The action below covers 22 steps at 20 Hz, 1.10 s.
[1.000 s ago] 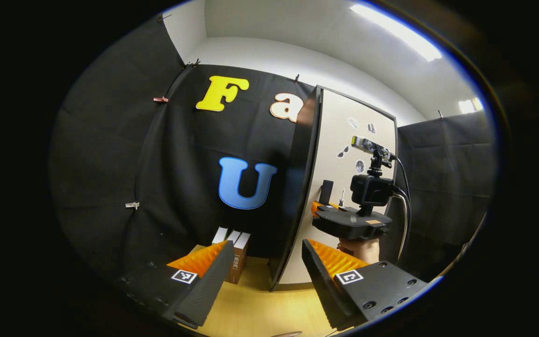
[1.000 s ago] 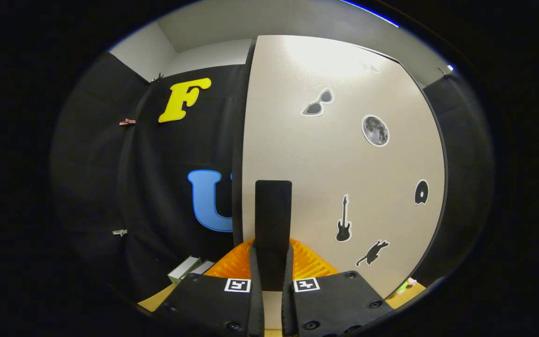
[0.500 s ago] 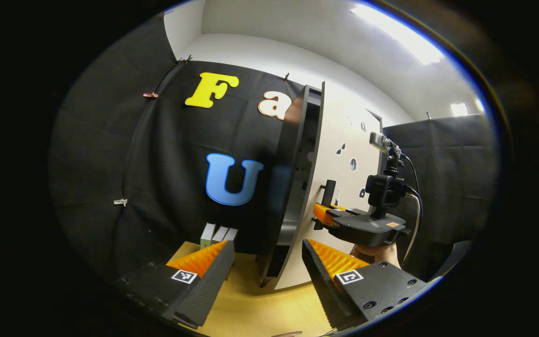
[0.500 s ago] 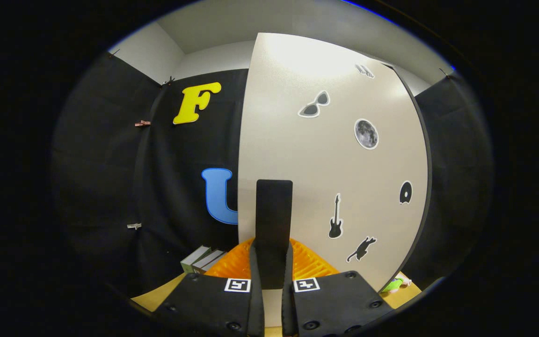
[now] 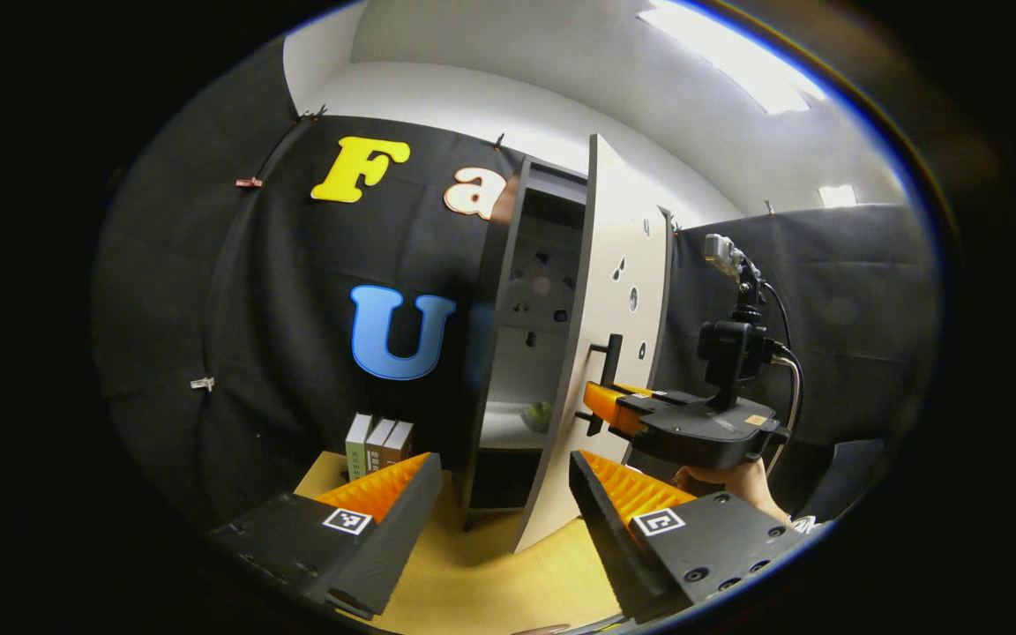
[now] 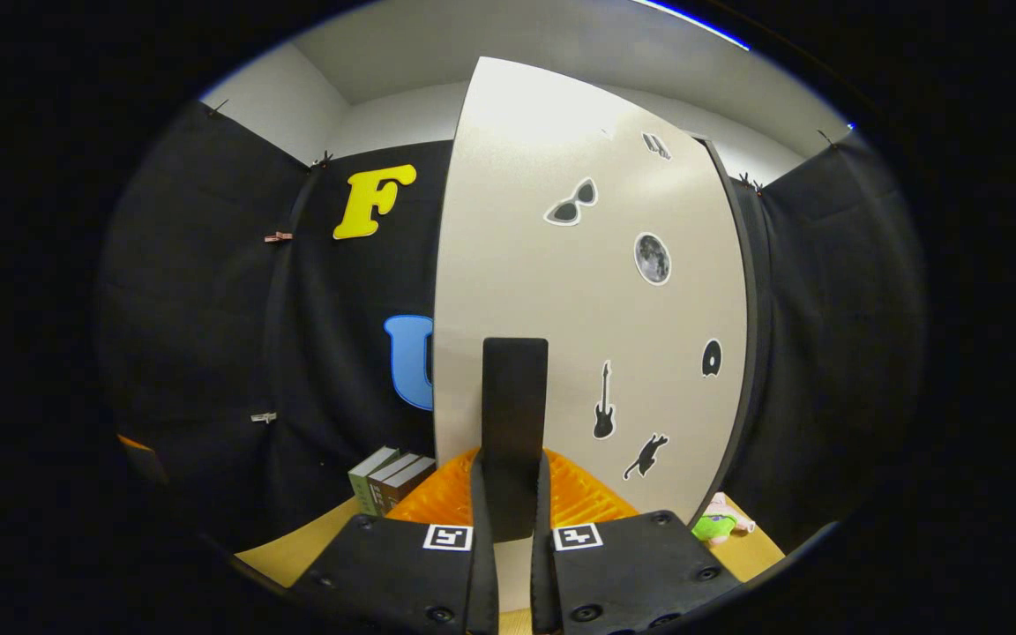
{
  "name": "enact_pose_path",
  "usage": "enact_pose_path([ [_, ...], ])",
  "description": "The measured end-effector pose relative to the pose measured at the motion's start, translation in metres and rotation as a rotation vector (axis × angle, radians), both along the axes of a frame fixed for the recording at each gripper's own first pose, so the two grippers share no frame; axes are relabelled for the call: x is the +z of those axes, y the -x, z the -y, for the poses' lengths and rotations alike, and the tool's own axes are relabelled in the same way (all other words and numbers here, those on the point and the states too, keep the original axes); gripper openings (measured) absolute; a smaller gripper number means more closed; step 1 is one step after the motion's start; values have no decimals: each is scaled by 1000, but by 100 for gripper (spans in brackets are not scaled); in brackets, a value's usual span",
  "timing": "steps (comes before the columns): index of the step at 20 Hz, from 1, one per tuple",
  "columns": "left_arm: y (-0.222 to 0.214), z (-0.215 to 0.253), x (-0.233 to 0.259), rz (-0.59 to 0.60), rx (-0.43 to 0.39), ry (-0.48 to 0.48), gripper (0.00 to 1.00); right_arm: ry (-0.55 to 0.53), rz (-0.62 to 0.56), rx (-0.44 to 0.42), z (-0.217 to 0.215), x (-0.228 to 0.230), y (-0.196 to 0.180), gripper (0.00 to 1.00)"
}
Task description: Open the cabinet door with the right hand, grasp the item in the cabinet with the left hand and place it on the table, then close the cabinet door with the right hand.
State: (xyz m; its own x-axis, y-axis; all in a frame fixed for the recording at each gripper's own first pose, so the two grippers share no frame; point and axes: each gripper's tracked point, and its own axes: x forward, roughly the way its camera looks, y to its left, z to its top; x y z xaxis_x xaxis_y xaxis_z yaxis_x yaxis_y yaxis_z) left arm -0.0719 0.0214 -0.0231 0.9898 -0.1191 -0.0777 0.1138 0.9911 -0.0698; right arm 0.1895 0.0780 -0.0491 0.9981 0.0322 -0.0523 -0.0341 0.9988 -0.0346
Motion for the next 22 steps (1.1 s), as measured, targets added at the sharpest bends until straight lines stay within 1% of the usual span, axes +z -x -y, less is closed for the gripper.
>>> enact_pose_path([
  [4, 9, 21, 1, 6, -41, -15, 92, -11, -1, 2, 9, 2, 13, 18],
  [8, 11, 45, 2, 13, -90, -11, 92, -21, -1, 3, 20, 3, 23, 18],
  [16, 7, 88, 0, 20, -200, -12, 92, -2, 0, -49, 43, 6, 38, 18],
  [19, 2, 99, -2, 16, -213, -6, 92, 11, 5, -73, 52, 5, 43, 17],
  [22, -5, 113, -4, 9, -219, -1, 92, -2, 7, -73, 59, 6, 48, 17],
])
